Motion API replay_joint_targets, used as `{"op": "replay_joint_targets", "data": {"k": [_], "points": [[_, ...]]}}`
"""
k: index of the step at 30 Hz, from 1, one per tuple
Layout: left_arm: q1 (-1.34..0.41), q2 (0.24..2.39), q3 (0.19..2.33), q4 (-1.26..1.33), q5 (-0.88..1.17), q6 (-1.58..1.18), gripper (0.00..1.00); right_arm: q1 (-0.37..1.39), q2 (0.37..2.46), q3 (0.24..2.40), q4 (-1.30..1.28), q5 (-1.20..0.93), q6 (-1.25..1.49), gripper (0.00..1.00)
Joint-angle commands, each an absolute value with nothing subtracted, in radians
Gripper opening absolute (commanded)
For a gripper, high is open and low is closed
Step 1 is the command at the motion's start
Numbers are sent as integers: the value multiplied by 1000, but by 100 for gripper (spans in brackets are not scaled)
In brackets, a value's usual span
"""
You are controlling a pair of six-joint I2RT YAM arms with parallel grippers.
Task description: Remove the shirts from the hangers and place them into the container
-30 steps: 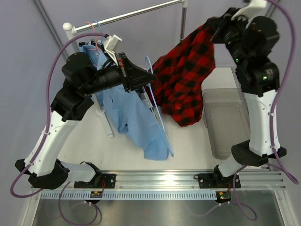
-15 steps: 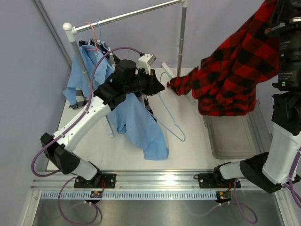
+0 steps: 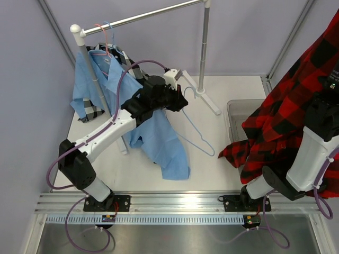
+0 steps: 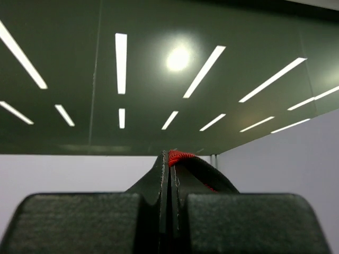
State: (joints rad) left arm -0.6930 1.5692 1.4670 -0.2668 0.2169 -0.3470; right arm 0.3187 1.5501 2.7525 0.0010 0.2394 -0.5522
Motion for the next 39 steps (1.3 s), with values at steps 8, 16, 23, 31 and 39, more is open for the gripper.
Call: {"op": "replay_joint_targets", "data": {"k": [8,16,23,31,39], "points": [[-690,1588,1480,-209,125,-408,0,219,1562,2810,288,141,-491,0],[-747,1552,1453,-256,103,-250,0,219,1552,2838,396,48,-587,0],[-749,1453,1306,-317,141,-325,0,219,1537,2792,514,8,-820,0],[-758,1410,1299,-449,186,-344,0,75,1540,2506,436,233,-686,0],[-759,1394,1382,-549,189,-354,0,-177,1559,2523,190,376,-393,0]]}}
